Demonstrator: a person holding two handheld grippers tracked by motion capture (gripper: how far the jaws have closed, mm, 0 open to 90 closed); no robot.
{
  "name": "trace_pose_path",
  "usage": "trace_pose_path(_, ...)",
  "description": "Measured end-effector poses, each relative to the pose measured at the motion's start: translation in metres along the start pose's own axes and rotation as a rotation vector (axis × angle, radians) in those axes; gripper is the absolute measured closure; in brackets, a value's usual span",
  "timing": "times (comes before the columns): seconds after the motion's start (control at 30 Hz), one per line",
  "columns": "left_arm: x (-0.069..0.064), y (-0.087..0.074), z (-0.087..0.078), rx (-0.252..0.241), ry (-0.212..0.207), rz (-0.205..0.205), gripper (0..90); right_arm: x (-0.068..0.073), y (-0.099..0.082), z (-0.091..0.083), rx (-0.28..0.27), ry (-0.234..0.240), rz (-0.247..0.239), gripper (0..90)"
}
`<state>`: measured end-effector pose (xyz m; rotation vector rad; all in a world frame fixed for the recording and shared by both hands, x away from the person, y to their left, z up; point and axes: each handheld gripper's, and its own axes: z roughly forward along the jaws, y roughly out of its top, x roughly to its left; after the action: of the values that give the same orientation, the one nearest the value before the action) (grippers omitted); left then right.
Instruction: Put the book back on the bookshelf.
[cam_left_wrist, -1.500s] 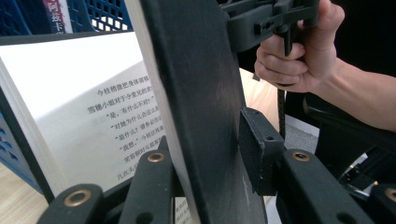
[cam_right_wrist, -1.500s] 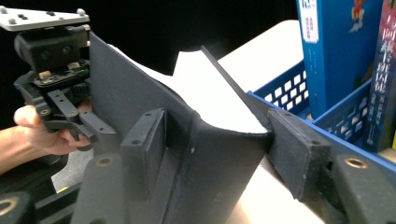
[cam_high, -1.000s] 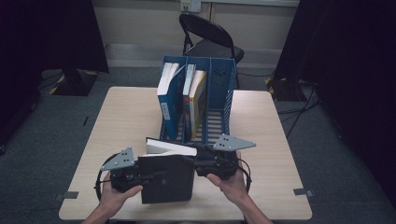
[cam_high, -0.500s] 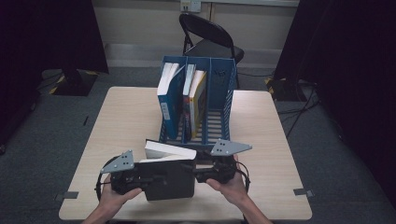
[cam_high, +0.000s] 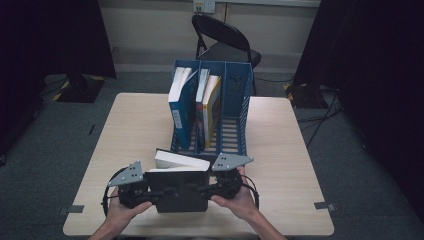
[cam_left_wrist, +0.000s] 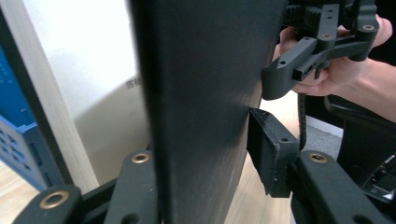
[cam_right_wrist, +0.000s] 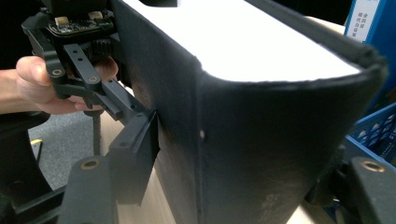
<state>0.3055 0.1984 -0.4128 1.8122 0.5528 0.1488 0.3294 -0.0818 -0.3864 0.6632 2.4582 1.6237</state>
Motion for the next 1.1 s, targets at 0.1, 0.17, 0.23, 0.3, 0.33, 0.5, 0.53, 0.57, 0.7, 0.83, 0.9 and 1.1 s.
trace_pose_path(0.1, 0.0, 0.0, -0.001, 0.002, 0.006, -0.005, 56.5, 0.0, 0.0, 0.001, 0.004, -0.004, -0.015, 32.2)
trace_pose_path(0.17, 0.0, -0.001, -0.003, 0.012, 0.015, -0.016, 55.7, 0.0, 0.0, 0.0, 0.005, -0.004, -0.018, 32.4)
trace_pose_path(0.23, 0.001, -0.001, -0.004, 0.021, 0.014, -0.021, 54.8, 0.0, -0.001, 0.0, 0.005, -0.006, -0.02, 32.5)
trace_pose_path(0.3, 0.004, -0.002, -0.008, 0.022, 0.02, -0.04, 53.8, 0.0, -0.001, 0.0, 0.005, -0.005, -0.023, 32.8)
trace_pose_path(0.33, 0.004, -0.003, -0.01, 0.024, 0.026, -0.043, 51.7, -0.001, 0.0, 0.0, 0.005, -0.008, -0.021, 33.6)
trace_pose_path(0.5, 0.009, -0.006, -0.02, 0.024, 0.067, -0.067, 46.5, -0.003, 0.0, 0.001, 0.003, -0.012, -0.015, 34.8)
trace_pose_path(0.53, 0.01, -0.007, -0.022, 0.017, 0.072, -0.075, 45.6, -0.004, 0.0, 0.001, 0.004, -0.013, -0.012, 35.8)
trace_pose_path(0.57, 0.012, -0.007, -0.024, 0.013, 0.085, -0.082, 45.3, -0.004, 0.0, 0.001, 0.003, -0.014, -0.012, 36.4)
trace_pose_path(0.7, 0.013, -0.006, -0.029, -0.004, 0.137, -0.123, 36.8, -0.005, 0.0, 0.0, 0.003, -0.015, -0.006, 38.1)
trace_pose_path(0.83, 0.02, -0.007, -0.032, -0.013, 0.178, -0.144, 30.7, -0.004, 0.001, -0.001, 0.014, -0.006, -0.012, 40.5)
trace_pose_path(0.9, 0.021, -0.009, -0.025, 0.026, 0.162, -0.138, 27.8, -0.003, 0.001, -0.002, 0.016, -0.002, -0.015, 41.4)
trace_pose_path(1.1, 0.012, -0.012, -0.008, 0.082, 0.152, -0.076, 27.2, -0.001, -0.001, -0.002, 0.006, 0.008, -0.03, 40.1)
